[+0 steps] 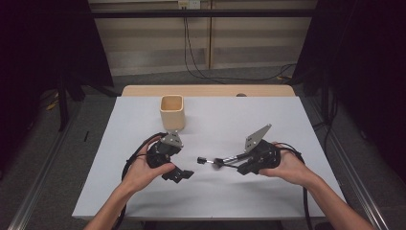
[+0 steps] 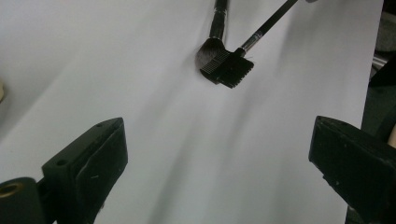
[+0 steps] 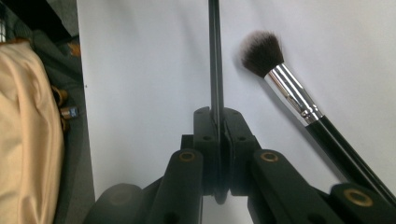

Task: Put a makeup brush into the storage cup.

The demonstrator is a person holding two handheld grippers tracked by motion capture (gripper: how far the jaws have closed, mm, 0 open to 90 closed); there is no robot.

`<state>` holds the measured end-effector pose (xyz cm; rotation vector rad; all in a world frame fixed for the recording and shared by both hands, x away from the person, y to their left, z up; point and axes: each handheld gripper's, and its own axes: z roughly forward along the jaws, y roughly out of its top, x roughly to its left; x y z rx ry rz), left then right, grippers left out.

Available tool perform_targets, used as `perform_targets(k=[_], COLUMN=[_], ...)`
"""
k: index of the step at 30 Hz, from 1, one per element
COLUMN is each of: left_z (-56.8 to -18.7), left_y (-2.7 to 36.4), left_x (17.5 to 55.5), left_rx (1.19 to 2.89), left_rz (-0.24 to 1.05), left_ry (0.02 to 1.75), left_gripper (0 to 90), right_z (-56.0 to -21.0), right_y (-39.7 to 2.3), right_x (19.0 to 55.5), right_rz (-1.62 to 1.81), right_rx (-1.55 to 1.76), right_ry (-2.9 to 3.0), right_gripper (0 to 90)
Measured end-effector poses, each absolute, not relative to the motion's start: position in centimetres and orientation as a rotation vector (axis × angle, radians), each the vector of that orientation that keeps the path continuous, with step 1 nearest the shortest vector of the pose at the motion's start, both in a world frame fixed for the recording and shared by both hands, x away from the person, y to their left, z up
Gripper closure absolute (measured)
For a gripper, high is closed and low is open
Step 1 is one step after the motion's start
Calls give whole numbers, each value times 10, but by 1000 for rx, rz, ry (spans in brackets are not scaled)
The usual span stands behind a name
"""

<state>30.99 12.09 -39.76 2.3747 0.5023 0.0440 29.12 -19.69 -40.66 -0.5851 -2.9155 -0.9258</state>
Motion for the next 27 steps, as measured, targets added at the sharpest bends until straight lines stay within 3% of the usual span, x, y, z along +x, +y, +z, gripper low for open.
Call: perform_targets(k=[27], left_z=[-409], left_y=[129], left_x=[302], left_rx=[2274], left_rz=[65], left_ry=[593], left_gripper=[47], right_z=[-426], right_y=[-201], right_x=[280], right_rz=[-1397], right_rx=[-779], right_ry=[-2748], right_gripper=[861])
